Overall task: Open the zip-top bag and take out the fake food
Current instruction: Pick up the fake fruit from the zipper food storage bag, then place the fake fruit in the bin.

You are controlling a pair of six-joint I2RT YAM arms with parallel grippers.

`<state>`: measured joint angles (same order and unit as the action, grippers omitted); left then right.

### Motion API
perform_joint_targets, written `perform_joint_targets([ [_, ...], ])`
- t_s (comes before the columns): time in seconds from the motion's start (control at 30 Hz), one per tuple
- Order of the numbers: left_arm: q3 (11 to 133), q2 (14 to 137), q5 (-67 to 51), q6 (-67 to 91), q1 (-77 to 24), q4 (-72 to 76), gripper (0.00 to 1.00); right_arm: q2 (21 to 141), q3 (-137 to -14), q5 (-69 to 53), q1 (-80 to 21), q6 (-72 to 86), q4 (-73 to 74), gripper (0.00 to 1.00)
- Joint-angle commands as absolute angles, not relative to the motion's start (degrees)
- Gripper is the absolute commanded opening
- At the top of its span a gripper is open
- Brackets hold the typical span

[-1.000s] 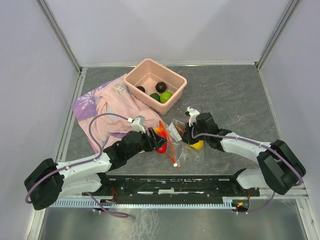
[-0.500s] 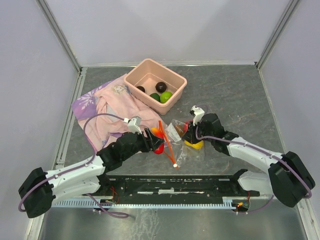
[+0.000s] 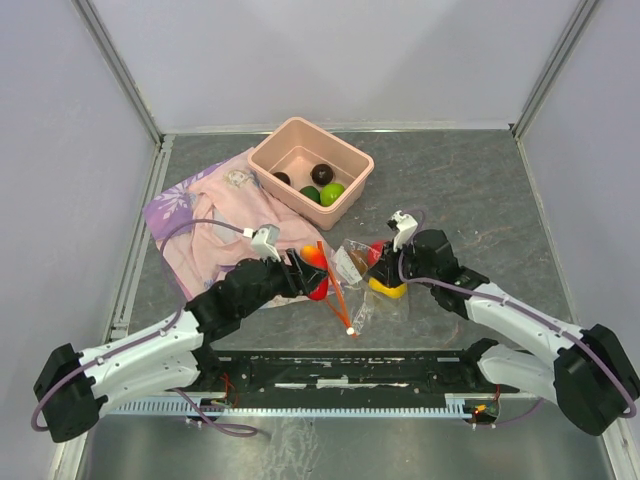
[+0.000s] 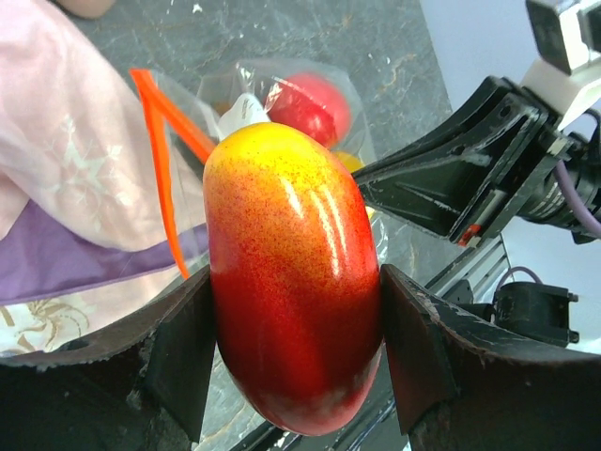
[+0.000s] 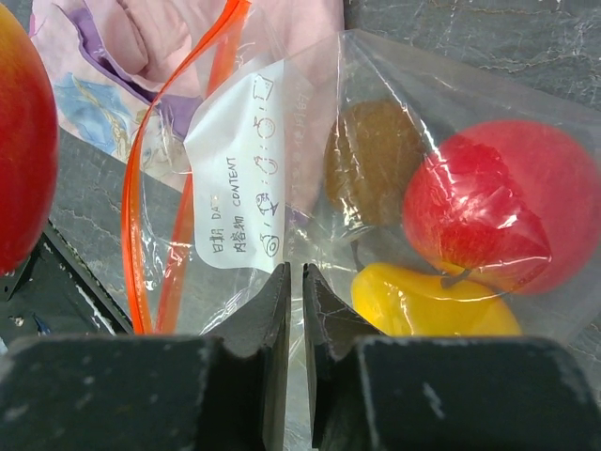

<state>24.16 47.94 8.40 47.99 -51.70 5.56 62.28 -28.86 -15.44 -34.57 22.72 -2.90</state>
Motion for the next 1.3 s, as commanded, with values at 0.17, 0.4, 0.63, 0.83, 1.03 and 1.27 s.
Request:
perform_joint_targets([
  [0.17,30.4,47.6,7.6,41.7,-48.8,5.6,0.29,57.5,-28.0,-15.8,-34.0,23.3,-4.4,0.17],
  [0.4,34.1,49.6,3.9,39.6,-44.7,6.2,0.28,55.1,-27.5,-16.0,-33.7,23.5,-4.1,0.18],
  [0.63,35.8,52.9,-0.9,39.1,-38.9,9.8,0.26,53.8,-27.2,-16.0,-33.4,23.4,-3.3,0.18],
  [0.83,37.7,57.1,-6.0,39.5,-34.0,12.7,0.25,53.5,-27.0,-16.0,-33.2,23.3,-3.1,0.18],
  [1.03,40.4,61.1,-7.2,39.6,-30.7,13.2,0.24,53.3,-27.0,-16.0,-33.2,23.1,-2.7,0.18],
  [1.27,44.3,66.1,-8.7,39.6,-27.9,13.0,0.24,53.4,-26.9,-16.2,-33.1,23.0,-2.4,0.18],
])
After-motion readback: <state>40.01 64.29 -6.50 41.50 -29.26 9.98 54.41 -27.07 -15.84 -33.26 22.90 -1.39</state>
